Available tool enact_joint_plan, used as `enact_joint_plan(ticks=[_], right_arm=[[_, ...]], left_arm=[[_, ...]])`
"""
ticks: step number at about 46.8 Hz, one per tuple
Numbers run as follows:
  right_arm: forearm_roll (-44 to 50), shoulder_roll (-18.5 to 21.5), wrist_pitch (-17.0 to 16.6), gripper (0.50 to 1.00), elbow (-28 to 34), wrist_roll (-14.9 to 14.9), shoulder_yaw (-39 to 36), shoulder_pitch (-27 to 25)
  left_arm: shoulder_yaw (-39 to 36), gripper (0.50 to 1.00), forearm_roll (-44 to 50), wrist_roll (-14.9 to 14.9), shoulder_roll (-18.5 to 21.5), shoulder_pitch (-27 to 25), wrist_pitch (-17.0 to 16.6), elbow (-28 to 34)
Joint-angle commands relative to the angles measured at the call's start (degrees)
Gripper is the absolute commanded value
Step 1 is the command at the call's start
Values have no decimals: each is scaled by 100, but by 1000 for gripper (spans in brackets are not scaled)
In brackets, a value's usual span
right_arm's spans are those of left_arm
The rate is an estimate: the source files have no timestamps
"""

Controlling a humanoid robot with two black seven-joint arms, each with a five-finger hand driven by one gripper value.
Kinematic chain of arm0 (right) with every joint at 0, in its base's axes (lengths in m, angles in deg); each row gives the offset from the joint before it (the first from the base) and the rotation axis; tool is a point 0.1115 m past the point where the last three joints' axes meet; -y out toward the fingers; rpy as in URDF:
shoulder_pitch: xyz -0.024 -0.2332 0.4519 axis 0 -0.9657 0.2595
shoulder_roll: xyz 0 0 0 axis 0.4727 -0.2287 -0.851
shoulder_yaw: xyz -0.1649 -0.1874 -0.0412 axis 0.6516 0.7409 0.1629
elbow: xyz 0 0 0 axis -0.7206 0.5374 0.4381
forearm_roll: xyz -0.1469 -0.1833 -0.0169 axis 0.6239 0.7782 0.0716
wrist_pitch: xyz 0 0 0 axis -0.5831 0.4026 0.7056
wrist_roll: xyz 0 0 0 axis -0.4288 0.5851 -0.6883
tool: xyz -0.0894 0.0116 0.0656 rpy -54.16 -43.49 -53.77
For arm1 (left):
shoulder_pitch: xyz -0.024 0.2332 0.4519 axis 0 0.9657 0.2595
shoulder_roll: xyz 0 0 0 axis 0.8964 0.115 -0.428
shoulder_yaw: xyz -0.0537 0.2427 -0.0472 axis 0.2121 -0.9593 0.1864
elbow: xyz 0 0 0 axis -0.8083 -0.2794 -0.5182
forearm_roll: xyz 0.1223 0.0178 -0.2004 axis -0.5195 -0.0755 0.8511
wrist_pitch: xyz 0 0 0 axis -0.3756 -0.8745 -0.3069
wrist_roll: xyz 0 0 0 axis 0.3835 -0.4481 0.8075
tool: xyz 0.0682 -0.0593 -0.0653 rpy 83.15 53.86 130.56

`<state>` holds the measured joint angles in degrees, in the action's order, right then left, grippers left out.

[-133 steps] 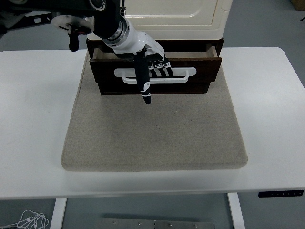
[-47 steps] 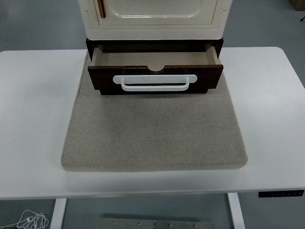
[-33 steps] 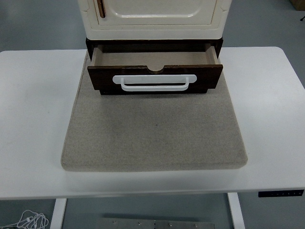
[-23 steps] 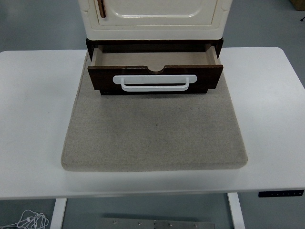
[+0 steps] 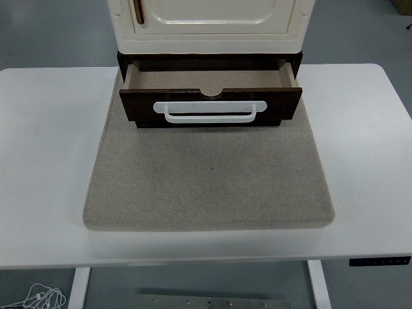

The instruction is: Open the drawer under the combination cabinet

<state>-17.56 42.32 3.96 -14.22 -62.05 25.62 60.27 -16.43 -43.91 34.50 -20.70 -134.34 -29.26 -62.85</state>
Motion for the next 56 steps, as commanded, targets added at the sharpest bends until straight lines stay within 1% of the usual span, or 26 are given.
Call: enact_joint_plan(ticks=[1, 4, 7, 11, 13, 18, 24, 27, 32, 35, 37, 44, 48, 52, 56], right_arm=[[0, 0, 5, 926, 0, -1, -2, 2], [0, 0, -4, 928, 0, -1, -2, 2], [0, 0, -4, 926, 0, -1, -2, 2], [0, 0, 5, 926, 0, -1, -2, 2], [0, 0, 5, 928, 0, -1, -2, 2], [0, 0, 5, 926, 0, -1, -2, 2], [0, 0, -4, 928, 0, -1, -2, 2], [0, 0, -4, 928, 0, -1, -2, 11], [0, 0, 5, 928, 0, -1, -2, 2], [0, 0, 5, 928, 0, -1, -2, 2], [0, 0, 5, 926, 0, -1, -2, 2], [0, 0, -4, 926, 0, -1, -2, 2], [0, 0, -4, 928, -8, -1, -2, 2], [0, 0, -4, 926, 0, -1, -2, 2], [0, 0, 5, 928, 0, -1, 7, 2]], left_arm=[[17, 1000, 179, -51, -98, 554, 0, -271], [8, 1000, 407, -147, -107, 1055, -44, -289], [8, 1000, 601, -279, -116, 1433, -132, -332], [8, 1000, 672, -402, -212, 1811, -474, -368], [8, 1000, 680, -437, -326, 2004, -554, -394], [25, 1000, 733, -639, -564, 2453, -616, -403], [25, 1000, 1119, -991, -757, 2831, -633, -403], [25, 1000, 1295, -1026, -898, 2980, -642, -403], [25, 1000, 1708, -991, -1126, 3244, -607, -394], [34, 1000, 1954, -947, -1214, 3429, -502, -377], [34, 1000, 2086, -930, -1250, 3534, -353, -376], [34, 1000, 2412, -798, -1504, 3956, 543, -394], [34, 1000, 2561, -675, -1636, 4158, 728, -412], [34, 1000, 2614, -622, -1803, 4343, 869, -420], [43, 1000, 2614, -587, -1953, 4378, 1185, -429]])
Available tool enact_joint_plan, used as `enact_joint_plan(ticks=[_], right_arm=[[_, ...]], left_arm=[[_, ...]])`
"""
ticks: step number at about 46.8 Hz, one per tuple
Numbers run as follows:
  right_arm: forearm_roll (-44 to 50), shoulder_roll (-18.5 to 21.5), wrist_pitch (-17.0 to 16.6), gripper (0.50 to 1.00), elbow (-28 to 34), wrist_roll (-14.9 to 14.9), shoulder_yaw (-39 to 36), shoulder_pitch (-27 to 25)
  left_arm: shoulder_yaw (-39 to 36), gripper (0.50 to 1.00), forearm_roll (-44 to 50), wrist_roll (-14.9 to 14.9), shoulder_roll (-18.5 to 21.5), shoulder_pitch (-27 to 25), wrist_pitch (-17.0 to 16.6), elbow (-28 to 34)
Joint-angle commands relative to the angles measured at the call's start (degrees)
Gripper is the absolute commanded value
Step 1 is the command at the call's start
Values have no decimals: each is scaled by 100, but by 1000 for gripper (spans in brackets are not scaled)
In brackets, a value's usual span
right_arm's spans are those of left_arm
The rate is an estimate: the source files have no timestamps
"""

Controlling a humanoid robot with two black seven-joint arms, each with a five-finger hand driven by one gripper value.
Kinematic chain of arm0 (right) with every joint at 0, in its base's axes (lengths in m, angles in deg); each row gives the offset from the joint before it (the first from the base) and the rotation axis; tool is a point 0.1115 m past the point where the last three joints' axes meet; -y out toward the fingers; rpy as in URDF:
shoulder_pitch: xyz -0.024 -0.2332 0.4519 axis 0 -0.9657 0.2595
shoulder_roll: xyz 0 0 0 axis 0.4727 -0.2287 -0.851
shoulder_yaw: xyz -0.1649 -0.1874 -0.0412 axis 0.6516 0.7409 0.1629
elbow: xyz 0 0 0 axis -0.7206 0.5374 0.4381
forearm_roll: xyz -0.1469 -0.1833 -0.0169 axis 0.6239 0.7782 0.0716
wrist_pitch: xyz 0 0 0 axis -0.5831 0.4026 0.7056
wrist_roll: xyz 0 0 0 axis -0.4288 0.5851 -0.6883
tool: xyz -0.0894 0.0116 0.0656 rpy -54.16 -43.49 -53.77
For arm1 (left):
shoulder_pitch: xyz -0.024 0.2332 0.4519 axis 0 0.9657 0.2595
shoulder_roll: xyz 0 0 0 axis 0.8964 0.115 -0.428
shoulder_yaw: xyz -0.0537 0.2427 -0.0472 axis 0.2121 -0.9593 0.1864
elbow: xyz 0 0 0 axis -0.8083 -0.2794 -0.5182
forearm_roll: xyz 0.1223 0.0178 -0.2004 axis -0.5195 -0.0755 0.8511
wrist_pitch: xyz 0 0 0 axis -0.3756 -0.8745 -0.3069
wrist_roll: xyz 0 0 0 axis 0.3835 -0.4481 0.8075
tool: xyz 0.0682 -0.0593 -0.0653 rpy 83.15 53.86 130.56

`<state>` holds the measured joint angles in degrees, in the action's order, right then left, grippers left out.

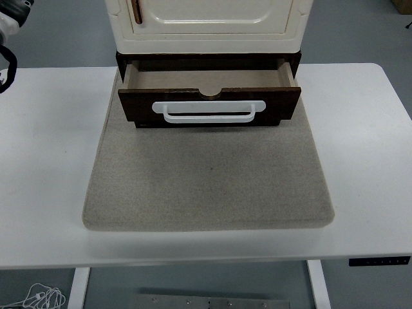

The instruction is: Open the drawer under the combination cabinet

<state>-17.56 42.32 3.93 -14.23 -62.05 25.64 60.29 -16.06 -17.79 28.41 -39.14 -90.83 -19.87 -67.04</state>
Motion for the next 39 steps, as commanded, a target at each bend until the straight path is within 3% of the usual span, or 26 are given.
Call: enact_joint_plan(ticks=[1, 9, 19, 39], right_arm=[[0, 0, 8, 926, 1, 0, 4, 0], [-9, 0, -1, 926, 1, 0, 4, -26], [-18, 0, -27, 928, -8, 0, -4, -26], [-35, 0, -36, 926, -8, 0, -39, -26]], left_arm=[[-2, 1000, 3, 23, -126, 36, 352, -11], [155, 1000, 29, 120, -381, 238, 1029, -19], [489, 1000, 38, 208, -662, 467, 1390, -248], [551, 1000, 64, 181, -909, 528, 1294, -503]])
